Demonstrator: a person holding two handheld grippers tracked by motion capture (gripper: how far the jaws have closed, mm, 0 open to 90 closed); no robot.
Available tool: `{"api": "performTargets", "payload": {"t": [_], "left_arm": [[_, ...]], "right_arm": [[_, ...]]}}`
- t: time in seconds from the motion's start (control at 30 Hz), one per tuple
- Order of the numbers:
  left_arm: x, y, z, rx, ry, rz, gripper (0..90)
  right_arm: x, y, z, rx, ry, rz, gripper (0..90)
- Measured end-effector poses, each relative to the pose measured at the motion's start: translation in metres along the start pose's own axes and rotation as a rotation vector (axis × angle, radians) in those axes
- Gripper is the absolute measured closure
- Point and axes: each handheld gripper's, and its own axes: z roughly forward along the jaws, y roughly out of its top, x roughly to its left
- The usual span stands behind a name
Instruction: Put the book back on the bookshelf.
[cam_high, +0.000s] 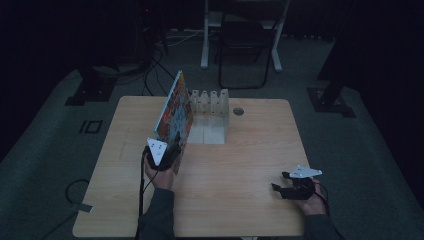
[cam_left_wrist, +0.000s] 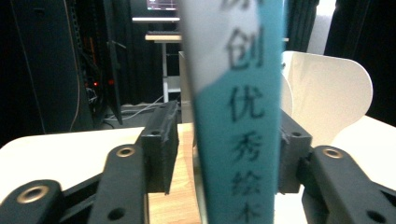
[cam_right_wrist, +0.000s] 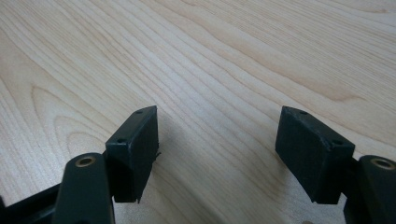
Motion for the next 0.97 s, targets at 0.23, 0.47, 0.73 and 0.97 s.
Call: {"api": "performTargets", "payload": {"t": [0.23, 0.47, 0.73, 0.97], "left_arm": [[0.0, 0.001, -0.001, 0.028, -0.035, -0.003, 36.1], [0.0, 0.001, -0.003, 0.038, -0.051, 0.006, 34.8], [0.001, 0.004, -0.009, 0.041, -0.067, -0.01, 34.8], [0.001, 0.007, -0.018, 0.036, -0.079, -0.01, 34.8]], "right_arm": [[0.0, 0.0, 0.0, 0.0, 0.0, 0.0, 29.5], [0.0, 0.0, 0.0, 0.0, 0.0, 0.0, 29.5], [0.0, 0.0, 0.0, 0.0, 0.001, 0.003, 29.4], [0.0, 0.0, 0.0, 0.0, 0.001, 0.002, 29.5]]}}
